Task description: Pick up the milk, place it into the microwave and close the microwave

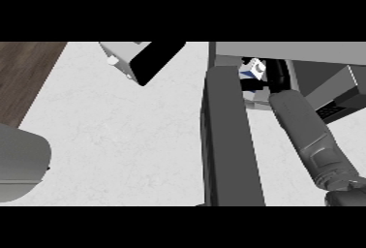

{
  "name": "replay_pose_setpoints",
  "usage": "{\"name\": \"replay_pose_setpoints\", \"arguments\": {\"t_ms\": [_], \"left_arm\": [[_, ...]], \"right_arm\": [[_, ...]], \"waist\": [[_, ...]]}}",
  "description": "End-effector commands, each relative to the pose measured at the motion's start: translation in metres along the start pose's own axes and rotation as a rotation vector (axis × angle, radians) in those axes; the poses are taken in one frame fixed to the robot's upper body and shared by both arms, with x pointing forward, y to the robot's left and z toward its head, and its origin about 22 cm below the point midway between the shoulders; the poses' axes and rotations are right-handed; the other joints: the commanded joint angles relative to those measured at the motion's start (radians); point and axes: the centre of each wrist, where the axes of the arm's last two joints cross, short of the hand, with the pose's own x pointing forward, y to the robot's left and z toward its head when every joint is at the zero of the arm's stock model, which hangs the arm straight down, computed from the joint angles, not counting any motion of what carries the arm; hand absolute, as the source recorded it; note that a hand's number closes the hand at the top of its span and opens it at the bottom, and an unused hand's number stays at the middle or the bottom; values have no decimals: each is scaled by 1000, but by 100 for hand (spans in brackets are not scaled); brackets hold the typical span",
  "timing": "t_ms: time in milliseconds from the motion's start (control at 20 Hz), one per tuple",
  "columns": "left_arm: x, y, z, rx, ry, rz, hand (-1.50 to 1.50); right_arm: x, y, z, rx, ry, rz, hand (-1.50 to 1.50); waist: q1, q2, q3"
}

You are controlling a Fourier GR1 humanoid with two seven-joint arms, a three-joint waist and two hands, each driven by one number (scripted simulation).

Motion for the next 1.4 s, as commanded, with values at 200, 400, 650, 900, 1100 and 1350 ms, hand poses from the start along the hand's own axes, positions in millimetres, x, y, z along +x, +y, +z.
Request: {"name": "replay_pose_setpoints", "arguments": {"t_ms": [200,400,650,900,1100,1350], "left_arm": [[-1,4,-10,-43,15,-20,-150],[-15,3,-19,-63,-17,-28,-150],[-13,0,-26,-122,5,-10,-150],[-16,-12,-34,-141,17,4,-150],[-27,-22,-36,-156,31,39,-150],[-29,-45,-31,-186,39,60,-150]], "right_arm": [[-5,-9,-2,-142,5,96,-150],[-5,-4,0,-54,0,130,-150],[0,6,1,1,6,43,-150],[6,15,2,48,-33,-75,-150],[-12,5,12,72,-29,-157,-150],[-17,15,24,85,-44,-275,-150]], "waist": [[34,14,2],[42,18,1],[40,15,2],[23,9,3],[-3,3,2],[-19,-13,1]]}}
